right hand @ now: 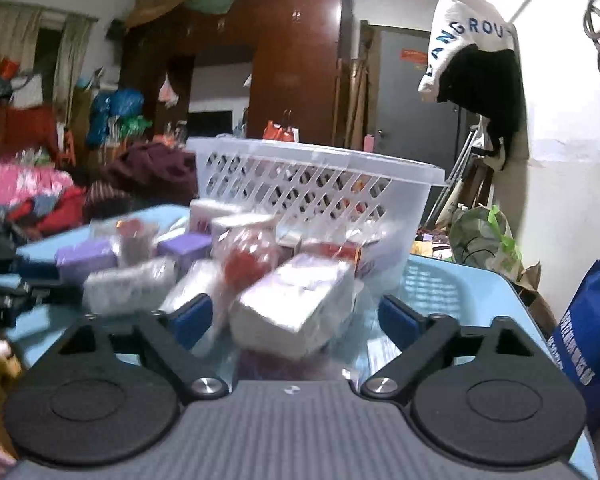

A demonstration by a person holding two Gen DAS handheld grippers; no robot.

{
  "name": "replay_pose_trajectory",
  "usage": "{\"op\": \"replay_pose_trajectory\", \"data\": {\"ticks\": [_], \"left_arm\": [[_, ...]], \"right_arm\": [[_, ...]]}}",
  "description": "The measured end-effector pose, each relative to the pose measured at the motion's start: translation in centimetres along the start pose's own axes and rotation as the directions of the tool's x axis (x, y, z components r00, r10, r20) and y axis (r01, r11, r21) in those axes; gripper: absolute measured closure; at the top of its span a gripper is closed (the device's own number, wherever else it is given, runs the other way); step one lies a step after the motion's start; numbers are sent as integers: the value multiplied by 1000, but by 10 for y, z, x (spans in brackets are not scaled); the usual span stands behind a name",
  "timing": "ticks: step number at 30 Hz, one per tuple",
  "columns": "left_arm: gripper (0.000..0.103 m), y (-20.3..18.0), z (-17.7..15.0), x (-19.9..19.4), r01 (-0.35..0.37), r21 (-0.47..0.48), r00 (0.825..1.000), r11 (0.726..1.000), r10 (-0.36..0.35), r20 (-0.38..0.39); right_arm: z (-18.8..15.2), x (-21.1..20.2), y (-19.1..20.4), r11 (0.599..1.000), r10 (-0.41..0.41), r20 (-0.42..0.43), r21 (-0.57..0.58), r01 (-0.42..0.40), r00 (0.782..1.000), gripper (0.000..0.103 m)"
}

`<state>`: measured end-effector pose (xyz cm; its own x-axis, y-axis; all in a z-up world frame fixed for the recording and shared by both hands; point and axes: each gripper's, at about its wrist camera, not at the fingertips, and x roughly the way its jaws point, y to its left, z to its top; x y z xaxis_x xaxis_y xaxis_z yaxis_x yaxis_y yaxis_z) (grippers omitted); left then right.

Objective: Organize objects
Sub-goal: 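Grasp a purple-topped box with left gripper while right grasps a purple wrapped pack, then lift both items over the basket and open both grippers, then grasp a white-and-blue medicine box with left gripper while right grasps a wrapped blue box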

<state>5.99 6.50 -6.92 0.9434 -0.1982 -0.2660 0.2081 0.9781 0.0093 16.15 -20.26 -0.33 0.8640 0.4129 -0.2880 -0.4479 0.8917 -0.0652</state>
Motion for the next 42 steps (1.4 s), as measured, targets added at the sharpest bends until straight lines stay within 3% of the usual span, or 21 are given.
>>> {"op": "replay_pose_trajectory", "data": {"ticks": [1, 6, 13, 16, 20, 25, 26, 27, 28, 29, 31, 33, 37, 39, 42], "left_arm": [[61, 0, 1, -1, -1, -3, 1000, 1000, 1, 7], [62, -2, 7, -16, 6, 1, 997, 1000, -6, 71], [62, 3, 37, -22, 32, -24, 987, 999, -28, 158], [62, 9, 69, -11, 55, -25, 975, 998, -48, 215], [61, 10, 135, 33, 69, -2, 967, 998, -67, 246], [60, 13, 186, 106, 45, -16, 984, 999, -41, 171], [53, 15, 187, 117, 49, -32, 986, 998, -43, 162], [34, 15, 187, 126, 36, -38, 990, 999, -30, 137], [28, 15, 186, 131, 22, -37, 994, 999, -18, 104], [28, 14, 181, 131, 15, -37, 996, 999, -11, 92], [28, 15, 170, 113, 34, -39, 994, 999, -30, 104], [27, 15, 150, 84, 73, -20, 990, 997, -70, 122], [25, 9, 95, 34, 100, 10, 986, 995, -100, 132], [25, 3, 68, 21, 105, 10, 990, 994, -106, 96], [25, -7, 41, 14, 90, 57, 994, 994, -93, 58]], "right_arm": [[1, 1, -1, 1000, 8, -1, 11, -8, 1000, 40], [1, -8, 3, 1000, 8, 1, 4, -8, 1000, 45], [25, -35, -4, 1000, -7, 113, 5, 7, 994, 46], [50, -33, -11, 1000, 3, 166, -4, -2, 986, 46], [100, -6, -22, 1000, 19, 223, -29, -13, 975, 46], [137, 48, -27, 996, 50, 176, -80, -36, 983, 45], [140, 57, -28, 996, 57, 165, -84, -43, 985, 42], [139, 63, -29, 995, 67, 148, -82, -55, 987, 38], [137, 67, -31, 996, 68, 138, -74, -58, 988, 24], [133, 66, -31, 996, 62, 134, -69, -53, 989, 16], [118, 52, -30, 997, 45, 134, -70, -36, 990, 13], [96, 26, -34, 998, 31, 136, -59, -23, 990, 0], [44, -15, -45, 1000, -8, 100, -12, 10, 995, 0], [16, -27, -52, 998, -58, 63, 38, 56, 996, 0], [-11, -38, -55, 995, -67, 0, 75, 67, 998, 13]]}}
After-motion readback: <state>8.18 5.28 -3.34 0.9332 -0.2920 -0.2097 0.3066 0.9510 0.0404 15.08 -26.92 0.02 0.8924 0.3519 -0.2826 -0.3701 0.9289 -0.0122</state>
